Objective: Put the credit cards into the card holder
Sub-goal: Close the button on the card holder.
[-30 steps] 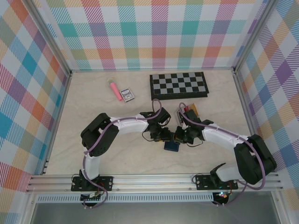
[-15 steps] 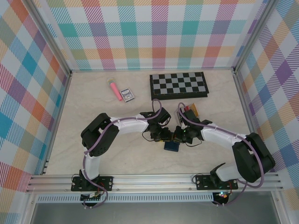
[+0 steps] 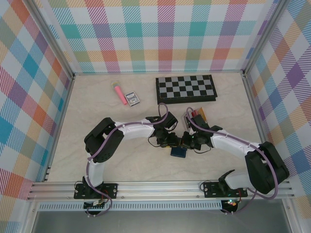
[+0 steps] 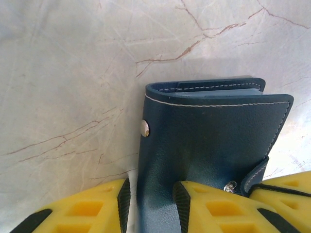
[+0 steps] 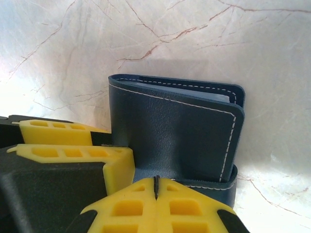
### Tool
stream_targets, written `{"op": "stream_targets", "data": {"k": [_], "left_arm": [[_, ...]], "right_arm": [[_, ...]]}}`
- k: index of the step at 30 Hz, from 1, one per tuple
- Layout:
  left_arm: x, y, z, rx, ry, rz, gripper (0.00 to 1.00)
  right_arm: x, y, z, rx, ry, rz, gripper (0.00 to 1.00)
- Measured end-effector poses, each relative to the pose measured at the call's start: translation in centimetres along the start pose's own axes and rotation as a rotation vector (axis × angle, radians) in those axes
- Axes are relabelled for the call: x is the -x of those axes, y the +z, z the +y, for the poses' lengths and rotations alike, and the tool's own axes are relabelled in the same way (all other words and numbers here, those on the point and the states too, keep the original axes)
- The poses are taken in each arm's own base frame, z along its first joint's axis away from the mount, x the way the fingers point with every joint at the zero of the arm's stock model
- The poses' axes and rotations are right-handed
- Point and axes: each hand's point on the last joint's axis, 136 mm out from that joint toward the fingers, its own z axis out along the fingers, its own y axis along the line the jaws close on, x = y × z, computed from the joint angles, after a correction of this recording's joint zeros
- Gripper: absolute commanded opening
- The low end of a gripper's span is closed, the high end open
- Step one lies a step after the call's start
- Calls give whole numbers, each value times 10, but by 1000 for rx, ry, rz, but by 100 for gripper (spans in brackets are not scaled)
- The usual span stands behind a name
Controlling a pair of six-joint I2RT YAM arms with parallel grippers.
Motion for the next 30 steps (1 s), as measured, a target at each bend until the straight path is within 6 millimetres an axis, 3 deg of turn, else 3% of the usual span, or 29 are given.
{"op": "stream_targets", "data": {"k": [30], "left_arm": [[1,1,-1,-4,2,-3,31]], "right_arm": [[-1,11,-5,-27,15,-1,0]]}}
